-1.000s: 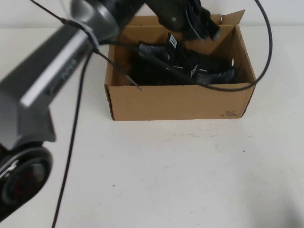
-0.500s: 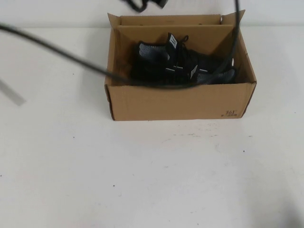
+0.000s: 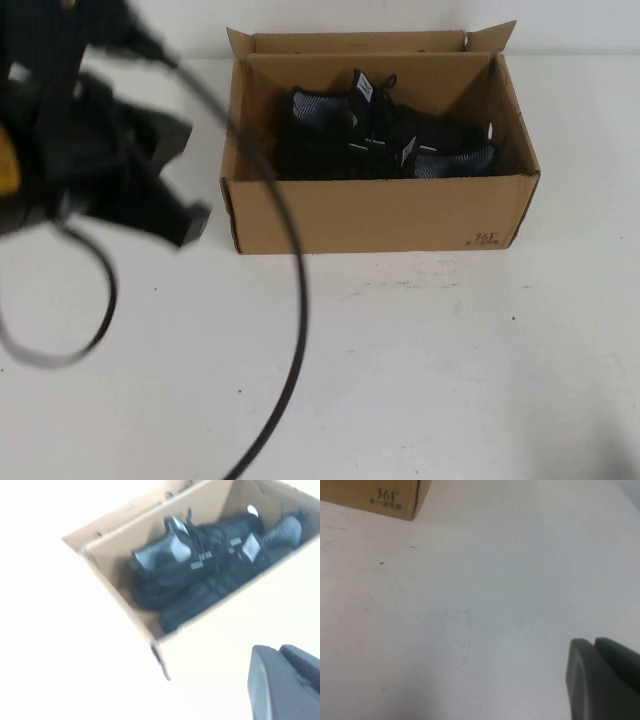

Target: Put shoes into padded shoe box

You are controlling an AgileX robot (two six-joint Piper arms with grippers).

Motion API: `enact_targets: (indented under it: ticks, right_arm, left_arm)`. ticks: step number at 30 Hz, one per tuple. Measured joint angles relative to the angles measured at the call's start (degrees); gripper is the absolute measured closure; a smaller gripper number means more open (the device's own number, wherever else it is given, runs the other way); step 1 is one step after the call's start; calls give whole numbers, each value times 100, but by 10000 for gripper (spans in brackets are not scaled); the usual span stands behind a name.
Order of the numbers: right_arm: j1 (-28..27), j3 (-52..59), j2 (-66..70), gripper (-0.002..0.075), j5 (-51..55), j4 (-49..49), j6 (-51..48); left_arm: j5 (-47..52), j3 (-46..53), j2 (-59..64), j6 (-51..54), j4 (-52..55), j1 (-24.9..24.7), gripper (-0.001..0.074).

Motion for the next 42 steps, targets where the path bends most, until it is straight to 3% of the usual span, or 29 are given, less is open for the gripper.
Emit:
enact_targets:
  ticks: [6, 16, 21, 24, 28, 34, 42]
  right_arm:
    - [0, 0, 0, 735, 0, 0, 0]
    - [0, 0, 0, 735, 0, 0, 0]
    - [0, 0, 0, 735, 0, 0, 0]
    - [0, 0, 0, 735, 0, 0, 0]
    - [0, 0, 0, 735, 0, 0, 0]
    - [0, 0, 0, 735, 0, 0, 0]
    - [0, 0, 0, 735, 0, 0, 0]
  left_arm:
    - [-166, 995, -558, -11, 39, 0, 737]
    - [-378, 1111, -546, -11, 39, 0, 738]
    - [-1231, 1431, -620, 77, -54, 0, 738]
    - [-2079, 1995, -907, 698, -502, 44, 738]
    - [-3523, 3084, -1495, 1906, -1531, 363, 738]
    - [-5224, 4644, -2653, 2229, -1803, 1207, 738]
    - [-5531, 6072, -4435, 1836, -1930, 2434, 738]
